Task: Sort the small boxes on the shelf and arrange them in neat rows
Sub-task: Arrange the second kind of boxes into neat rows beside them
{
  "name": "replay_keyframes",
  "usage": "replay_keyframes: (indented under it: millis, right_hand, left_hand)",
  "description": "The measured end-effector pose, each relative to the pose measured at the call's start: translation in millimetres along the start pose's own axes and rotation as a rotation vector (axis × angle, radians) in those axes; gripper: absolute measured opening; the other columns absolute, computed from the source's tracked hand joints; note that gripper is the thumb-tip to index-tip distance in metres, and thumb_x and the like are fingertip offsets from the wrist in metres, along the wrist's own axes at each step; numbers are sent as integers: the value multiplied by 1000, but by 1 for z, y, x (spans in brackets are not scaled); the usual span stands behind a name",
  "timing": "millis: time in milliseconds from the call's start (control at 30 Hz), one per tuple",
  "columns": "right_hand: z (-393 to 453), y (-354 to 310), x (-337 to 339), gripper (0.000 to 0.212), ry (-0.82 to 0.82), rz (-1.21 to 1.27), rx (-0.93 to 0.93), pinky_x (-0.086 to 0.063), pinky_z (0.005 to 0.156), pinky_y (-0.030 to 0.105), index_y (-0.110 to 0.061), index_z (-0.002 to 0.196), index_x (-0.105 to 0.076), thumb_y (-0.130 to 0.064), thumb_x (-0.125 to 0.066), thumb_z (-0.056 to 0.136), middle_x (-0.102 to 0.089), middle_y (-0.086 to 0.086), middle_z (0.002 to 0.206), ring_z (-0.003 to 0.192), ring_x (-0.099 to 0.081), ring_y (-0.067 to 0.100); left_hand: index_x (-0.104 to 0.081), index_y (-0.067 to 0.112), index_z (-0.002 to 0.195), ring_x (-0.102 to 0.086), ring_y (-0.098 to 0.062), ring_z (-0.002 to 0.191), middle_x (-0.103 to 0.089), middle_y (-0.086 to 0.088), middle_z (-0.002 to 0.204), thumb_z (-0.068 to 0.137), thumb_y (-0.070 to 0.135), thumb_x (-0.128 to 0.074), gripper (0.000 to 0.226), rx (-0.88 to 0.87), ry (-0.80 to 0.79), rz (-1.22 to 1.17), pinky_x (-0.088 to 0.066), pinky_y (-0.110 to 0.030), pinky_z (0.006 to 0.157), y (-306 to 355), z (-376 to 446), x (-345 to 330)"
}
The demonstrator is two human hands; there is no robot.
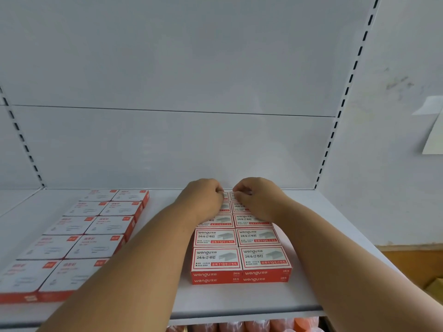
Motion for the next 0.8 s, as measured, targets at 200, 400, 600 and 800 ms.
replay_keyframes:
  millis: [200,400,600,800]
  right_hand:
    - [0,0,-4,20,10,1,-3,-44,67,25,-25,106,-67,-31,-52,94,-68,-8,100,78,-60,10]
    - [-1,-3,-4,21,5,5,-9,-44,72,26,-22,107,-67,-28,-51,94,-68,-6,102,91,-61,14]
    - [0,-2,-3,19,-17,67,-31,-50,70,26,-23,106,-66,-28,-52,95,-68,-7,98,88,-64,13]
    - [-1,-3,-3,19,-39,110,-41,-50,59,23,-24,106,-65,-27,-50,96,-68,-7,95,77,-66,12]
  left_hand:
    - [-63,23,117,-63,-18,90,-66,1,107,100,37,-41,31,-4,-21,16,-55,-37,81,1,2,-5]
    - [-60,25,121,-56,-22,106,-62,-1,116,100,43,-37,36,7,-66,61,-49,-45,94,0,8,-8]
    - [-59,27,123,-55,-22,107,-62,0,117,101,43,-35,36,5,-85,61,-49,-44,94,-2,12,-10]
    - [-58,32,121,-51,-22,111,-60,0,119,102,40,-33,33,-13,-107,81,-47,-44,96,-2,14,-11]
Point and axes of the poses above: each hand's wrist, its own z-axis towards the middle knuckle, its own x-axis out of the back of the hand, y = z × x, the point moved 1 cm from there along z, towards the middle knuckle
